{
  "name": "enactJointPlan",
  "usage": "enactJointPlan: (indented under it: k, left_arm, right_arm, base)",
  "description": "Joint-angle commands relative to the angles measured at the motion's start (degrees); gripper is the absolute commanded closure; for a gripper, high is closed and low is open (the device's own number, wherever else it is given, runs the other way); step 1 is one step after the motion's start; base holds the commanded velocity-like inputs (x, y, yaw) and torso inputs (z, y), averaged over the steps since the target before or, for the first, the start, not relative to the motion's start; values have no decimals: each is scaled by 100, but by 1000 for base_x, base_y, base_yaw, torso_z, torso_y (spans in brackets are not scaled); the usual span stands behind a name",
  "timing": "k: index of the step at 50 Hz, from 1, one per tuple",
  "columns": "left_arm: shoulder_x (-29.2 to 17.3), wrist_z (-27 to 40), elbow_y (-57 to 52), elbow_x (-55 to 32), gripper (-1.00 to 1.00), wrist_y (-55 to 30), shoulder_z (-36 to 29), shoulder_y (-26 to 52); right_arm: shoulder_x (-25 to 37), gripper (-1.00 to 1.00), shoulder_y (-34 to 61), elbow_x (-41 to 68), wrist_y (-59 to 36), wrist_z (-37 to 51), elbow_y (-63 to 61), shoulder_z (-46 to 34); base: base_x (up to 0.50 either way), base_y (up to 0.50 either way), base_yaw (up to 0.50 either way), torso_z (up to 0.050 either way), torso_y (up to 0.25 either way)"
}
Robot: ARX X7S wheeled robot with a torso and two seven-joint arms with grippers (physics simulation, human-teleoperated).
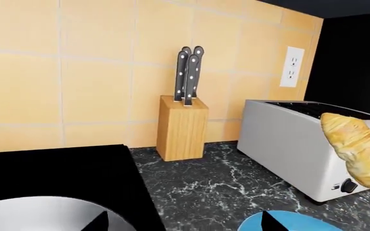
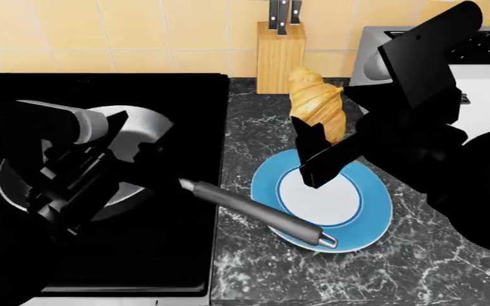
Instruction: Pick the croissant and place it on the pan. Then turn on the stove to warm the croissant.
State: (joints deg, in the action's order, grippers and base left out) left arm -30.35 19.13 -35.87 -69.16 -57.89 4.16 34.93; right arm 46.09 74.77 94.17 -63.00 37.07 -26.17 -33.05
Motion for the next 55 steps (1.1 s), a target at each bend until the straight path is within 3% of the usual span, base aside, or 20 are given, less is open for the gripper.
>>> enactJointPlan:
  k: [1,39,55]
  left_arm:
    - [-15,56,-27,-27,-100,13,-9,17]
    - [-26,-79,68,85,-100,193,-120,-64]
    - [-34,-89,105,128,-100,234,-185,-57]
  right_arm:
    - [7,100,60,-41,-60,-42,-44,-13]
    - [0,100,160,67,-29,66,9,-96]
    - [-244,100,384,-291,-244,-617,626,-381]
  base:
    - [0,500,0,0,0]
    - [0,500,0,0,0]
    - [0,14,0,0,0]
